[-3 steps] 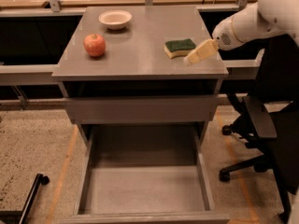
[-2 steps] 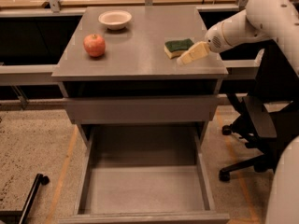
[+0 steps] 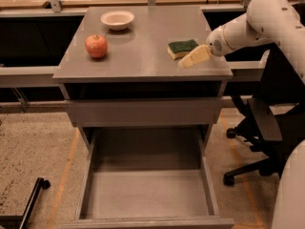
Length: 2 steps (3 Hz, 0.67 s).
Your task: Place sponge into middle drawer
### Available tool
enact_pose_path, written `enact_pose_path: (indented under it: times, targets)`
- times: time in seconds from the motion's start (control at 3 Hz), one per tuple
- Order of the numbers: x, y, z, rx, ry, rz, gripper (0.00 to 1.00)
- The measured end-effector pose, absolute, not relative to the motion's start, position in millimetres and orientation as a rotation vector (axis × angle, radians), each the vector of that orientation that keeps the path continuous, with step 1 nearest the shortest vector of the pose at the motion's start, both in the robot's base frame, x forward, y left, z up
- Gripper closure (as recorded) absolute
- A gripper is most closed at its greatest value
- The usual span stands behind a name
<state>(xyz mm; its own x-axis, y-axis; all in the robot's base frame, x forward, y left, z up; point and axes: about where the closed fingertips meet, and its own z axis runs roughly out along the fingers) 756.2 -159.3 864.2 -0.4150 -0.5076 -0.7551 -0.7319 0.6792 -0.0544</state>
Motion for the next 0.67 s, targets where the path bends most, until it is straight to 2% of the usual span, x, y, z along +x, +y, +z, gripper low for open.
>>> enact_pose_path:
  times: [0.67]
  targets:
    - [790,-138,862,-0.925,2.037,0.387,0.00]
